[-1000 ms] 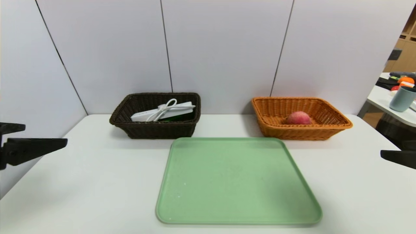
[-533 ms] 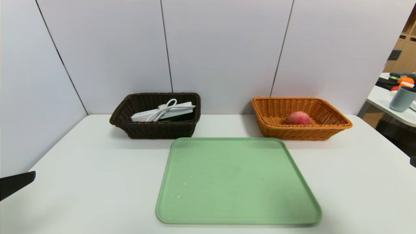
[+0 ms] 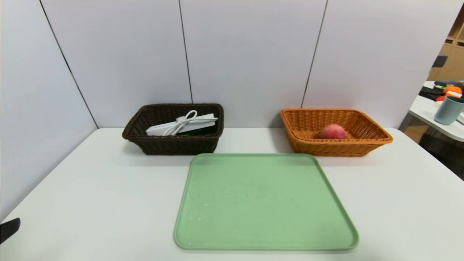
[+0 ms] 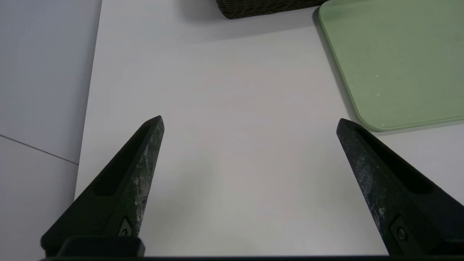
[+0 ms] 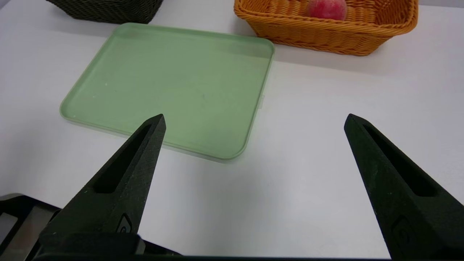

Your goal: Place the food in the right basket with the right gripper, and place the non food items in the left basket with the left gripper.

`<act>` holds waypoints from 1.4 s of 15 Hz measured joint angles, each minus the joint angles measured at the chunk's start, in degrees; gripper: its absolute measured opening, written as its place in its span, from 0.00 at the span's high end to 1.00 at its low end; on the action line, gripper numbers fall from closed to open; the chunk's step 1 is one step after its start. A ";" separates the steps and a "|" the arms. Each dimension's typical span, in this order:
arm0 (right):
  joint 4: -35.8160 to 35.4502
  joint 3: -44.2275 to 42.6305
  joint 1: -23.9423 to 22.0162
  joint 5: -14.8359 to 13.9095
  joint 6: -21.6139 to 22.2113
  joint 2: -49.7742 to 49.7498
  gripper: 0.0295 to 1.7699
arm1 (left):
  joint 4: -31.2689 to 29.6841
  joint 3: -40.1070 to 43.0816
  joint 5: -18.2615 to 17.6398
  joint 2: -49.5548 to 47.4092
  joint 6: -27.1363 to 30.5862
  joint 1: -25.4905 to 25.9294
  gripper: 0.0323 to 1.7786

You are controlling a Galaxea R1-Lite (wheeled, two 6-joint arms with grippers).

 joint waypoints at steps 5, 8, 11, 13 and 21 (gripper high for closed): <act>2.91 1.49 -0.63 -0.09 0.04 -5.07 0.04 | 0.00 6.51 -0.18 -6.03 0.00 0.52 0.05; 3.05 3.17 -2.28 0.09 -0.35 -7.52 0.04 | -0.01 9.09 -0.52 -8.79 0.06 0.93 0.05; 3.13 5.90 -3.24 0.77 -0.96 -10.22 0.04 | 0.02 11.14 -0.46 -10.95 0.09 0.99 0.05; 3.24 6.52 -2.97 1.05 -1.04 -11.50 0.04 | 0.00 12.30 -1.04 -12.00 0.15 0.99 0.05; 5.29 10.61 0.67 5.07 -1.05 -18.43 0.04 | 0.00 14.25 -1.16 -16.21 -0.07 2.49 0.05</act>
